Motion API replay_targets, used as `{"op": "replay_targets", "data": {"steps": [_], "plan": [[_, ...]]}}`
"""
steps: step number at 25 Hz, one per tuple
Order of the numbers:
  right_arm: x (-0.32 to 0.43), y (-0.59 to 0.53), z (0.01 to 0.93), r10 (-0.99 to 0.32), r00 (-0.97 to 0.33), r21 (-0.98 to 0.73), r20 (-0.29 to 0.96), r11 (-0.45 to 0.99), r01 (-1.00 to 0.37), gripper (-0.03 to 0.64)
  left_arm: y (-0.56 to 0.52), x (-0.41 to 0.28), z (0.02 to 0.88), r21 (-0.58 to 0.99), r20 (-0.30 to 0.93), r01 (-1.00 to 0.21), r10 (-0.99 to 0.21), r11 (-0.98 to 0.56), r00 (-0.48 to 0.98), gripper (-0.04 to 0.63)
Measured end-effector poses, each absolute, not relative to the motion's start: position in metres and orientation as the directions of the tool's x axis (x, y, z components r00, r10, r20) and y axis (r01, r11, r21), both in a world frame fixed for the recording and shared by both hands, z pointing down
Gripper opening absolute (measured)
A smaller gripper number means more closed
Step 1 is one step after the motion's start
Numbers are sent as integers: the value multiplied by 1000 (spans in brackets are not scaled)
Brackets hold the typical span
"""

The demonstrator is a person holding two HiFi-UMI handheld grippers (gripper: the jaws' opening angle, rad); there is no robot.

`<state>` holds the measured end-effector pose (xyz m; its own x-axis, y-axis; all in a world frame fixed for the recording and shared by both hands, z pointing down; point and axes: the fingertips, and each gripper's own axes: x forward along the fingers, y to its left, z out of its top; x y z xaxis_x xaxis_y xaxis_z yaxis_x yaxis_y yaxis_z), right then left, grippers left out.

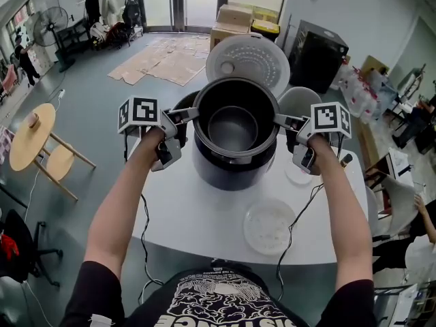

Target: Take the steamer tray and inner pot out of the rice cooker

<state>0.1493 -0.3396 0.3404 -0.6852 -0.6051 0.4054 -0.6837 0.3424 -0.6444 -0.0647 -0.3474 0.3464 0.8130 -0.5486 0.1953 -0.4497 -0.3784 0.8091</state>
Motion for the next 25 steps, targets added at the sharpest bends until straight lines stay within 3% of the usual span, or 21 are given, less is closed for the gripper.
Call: {"op": "replay_targets", "data": {"steps": [13,25], "plan": [[115,-364,294,-577,-749,-628,325,460,-627,54,-353,-103,287,775,89,-473,-670,-419,737,34],[51,-375,313,-448,-821,-632,353,533,-563,55,-330,-165,306,782,148,-554,-778,-285,610,34]]}}
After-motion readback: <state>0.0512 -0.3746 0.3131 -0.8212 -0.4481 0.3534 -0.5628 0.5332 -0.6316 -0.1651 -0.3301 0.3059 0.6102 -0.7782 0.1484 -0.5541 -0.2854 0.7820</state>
